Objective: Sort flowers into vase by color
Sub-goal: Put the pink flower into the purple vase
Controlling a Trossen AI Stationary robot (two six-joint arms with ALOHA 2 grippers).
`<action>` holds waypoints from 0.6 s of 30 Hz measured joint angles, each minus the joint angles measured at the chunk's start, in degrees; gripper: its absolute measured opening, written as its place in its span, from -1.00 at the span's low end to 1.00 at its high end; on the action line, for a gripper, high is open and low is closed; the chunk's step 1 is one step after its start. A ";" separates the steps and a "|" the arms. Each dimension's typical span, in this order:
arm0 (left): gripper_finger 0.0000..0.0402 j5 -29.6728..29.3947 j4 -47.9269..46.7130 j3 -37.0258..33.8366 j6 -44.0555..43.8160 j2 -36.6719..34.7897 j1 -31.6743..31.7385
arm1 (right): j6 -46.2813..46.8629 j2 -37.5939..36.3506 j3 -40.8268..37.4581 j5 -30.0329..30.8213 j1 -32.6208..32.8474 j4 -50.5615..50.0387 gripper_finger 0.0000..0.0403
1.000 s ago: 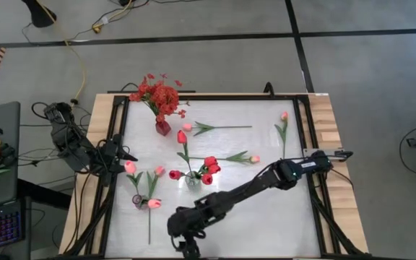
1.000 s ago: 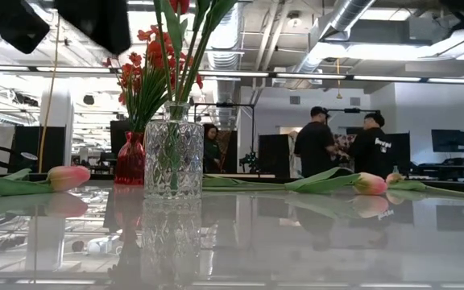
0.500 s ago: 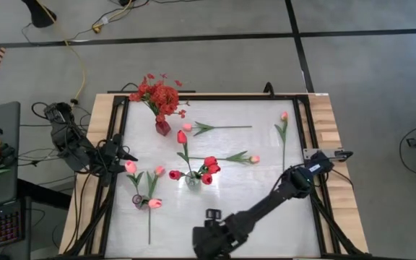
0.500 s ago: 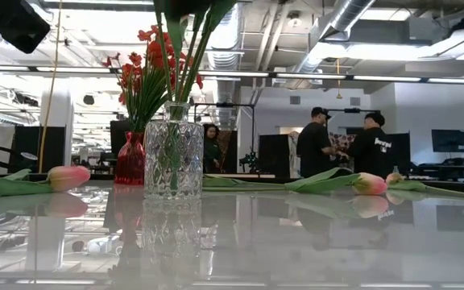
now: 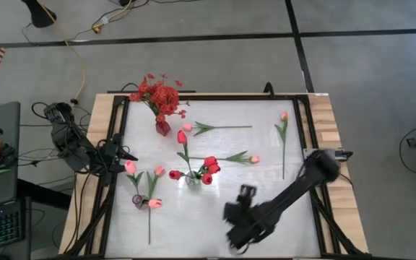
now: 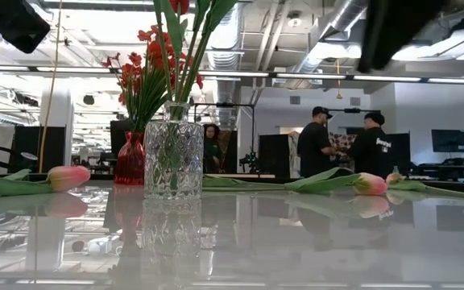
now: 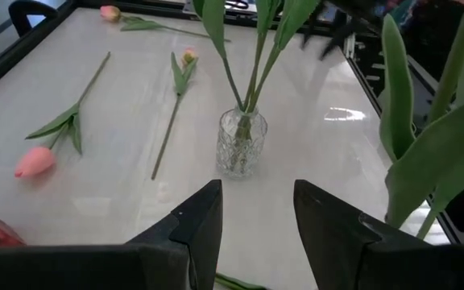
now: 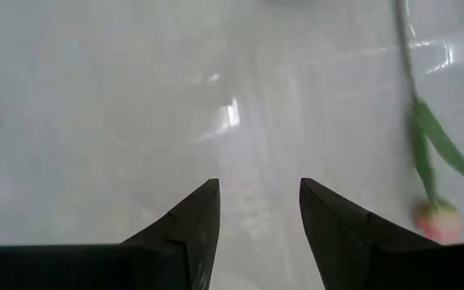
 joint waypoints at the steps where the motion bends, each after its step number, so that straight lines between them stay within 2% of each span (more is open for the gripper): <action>1: -0.29 -0.14 0.01 0.00 0.00 0.00 -0.01 | 0.56 -3.95 -6.06 0.32 -0.34 3.82 -0.03; 6: -0.29 -1.29 0.00 0.00 -0.95 -0.02 0.00 | -1.69 -23.07 -34.54 0.69 -3.72 28.42 -0.03; 10: -0.29 -1.64 0.04 0.00 -1.80 -0.02 0.00 | -9.63 -33.69 -49.44 0.32 -9.83 45.54 -0.03; 14: -0.29 -3.44 0.07 0.00 -3.42 -0.02 0.01 | -19.40 -37.05 -56.32 -5.87 -19.14 55.21 -0.03; 18: -0.29 -4.45 0.13 0.00 -4.04 -0.02 -0.01 | -29.27 -35.49 -56.52 -12.78 -27.84 59.08 -0.03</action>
